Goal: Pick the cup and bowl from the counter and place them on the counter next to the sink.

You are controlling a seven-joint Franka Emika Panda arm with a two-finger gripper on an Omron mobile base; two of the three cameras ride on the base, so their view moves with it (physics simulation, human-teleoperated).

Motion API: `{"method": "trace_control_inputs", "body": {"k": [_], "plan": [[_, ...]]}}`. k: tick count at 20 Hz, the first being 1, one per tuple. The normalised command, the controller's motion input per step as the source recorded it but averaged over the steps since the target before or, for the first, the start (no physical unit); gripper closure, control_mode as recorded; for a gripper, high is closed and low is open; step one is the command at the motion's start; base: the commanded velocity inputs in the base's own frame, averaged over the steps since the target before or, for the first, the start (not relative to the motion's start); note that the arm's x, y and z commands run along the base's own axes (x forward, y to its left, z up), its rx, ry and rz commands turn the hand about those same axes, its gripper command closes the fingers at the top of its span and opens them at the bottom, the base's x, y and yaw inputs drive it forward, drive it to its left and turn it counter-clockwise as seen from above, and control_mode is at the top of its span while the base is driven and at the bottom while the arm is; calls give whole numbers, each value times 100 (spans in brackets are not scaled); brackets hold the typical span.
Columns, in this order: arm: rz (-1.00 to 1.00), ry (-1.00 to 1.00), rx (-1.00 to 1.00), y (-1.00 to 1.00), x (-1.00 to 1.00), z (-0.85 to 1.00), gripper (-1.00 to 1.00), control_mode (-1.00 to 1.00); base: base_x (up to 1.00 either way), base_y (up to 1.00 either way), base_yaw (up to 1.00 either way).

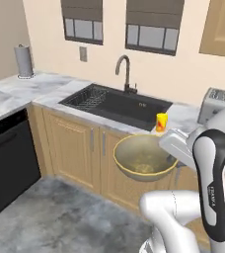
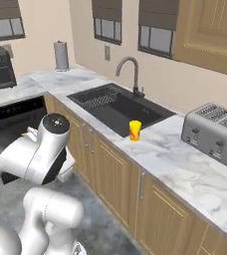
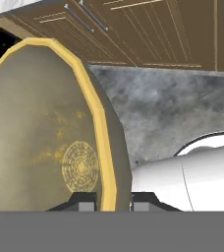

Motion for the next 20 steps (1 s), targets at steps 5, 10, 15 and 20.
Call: {"method": "trace_control_inputs", "body": {"k": [5, 10, 15, 20], "plan": [[0, 0, 0, 0, 0, 0, 100, 100, 97, 40, -50], [0, 0, 0, 0, 0, 0, 100, 100, 46, 82, -44], [0, 0, 0, 0, 0, 0, 100, 100, 44, 89, -33], [0, 0, 0, 0, 0, 0, 100, 100, 59, 75, -33]]}}
